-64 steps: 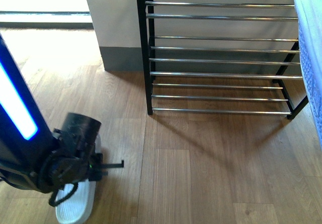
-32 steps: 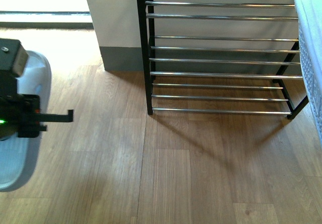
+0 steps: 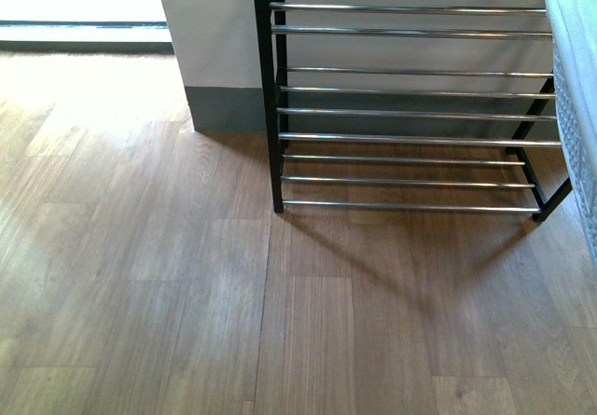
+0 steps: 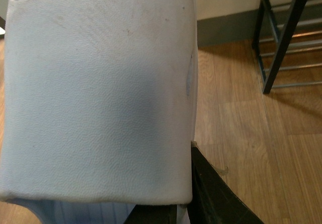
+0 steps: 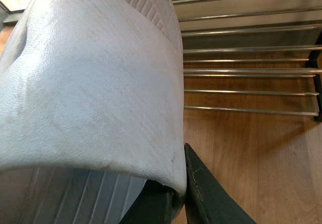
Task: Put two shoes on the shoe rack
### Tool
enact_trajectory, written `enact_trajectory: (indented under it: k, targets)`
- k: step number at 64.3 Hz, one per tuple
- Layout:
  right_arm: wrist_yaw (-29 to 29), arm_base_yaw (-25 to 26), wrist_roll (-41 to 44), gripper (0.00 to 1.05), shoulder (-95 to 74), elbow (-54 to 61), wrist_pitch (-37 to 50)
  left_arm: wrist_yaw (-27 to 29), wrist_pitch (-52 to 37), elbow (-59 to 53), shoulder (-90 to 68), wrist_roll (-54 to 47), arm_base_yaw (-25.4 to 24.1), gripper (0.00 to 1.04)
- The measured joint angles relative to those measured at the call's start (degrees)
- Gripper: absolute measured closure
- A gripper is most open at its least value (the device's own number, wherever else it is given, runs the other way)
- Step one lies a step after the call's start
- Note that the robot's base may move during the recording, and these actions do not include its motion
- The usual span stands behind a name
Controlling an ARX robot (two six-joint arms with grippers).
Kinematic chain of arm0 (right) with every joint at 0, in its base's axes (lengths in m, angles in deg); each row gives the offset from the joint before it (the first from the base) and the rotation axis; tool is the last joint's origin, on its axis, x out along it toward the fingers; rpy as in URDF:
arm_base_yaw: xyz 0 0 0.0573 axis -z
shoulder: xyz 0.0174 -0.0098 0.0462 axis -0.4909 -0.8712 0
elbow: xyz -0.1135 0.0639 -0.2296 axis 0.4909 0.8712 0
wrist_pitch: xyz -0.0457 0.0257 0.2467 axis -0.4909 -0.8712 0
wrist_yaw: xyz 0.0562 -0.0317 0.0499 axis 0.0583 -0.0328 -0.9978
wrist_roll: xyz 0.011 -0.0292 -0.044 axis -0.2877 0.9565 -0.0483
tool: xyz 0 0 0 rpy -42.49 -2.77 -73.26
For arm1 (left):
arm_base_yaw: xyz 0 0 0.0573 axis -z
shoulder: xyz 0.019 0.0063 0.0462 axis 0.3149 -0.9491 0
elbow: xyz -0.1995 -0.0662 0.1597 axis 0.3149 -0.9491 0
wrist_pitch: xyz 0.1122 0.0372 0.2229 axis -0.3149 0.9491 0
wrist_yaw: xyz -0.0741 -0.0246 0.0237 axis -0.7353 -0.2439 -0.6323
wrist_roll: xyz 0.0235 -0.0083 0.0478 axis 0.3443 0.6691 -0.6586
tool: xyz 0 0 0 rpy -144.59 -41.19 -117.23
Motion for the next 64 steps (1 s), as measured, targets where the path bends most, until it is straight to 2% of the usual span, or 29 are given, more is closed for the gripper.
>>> enact_trajectory:
  k: [64]
  targets:
    - [0.0, 0.0, 0.0, 1.03, 0.0, 0.1, 0.0, 0.2, 0.3, -0.5, 0.7, -0.7, 0.1, 1.03]
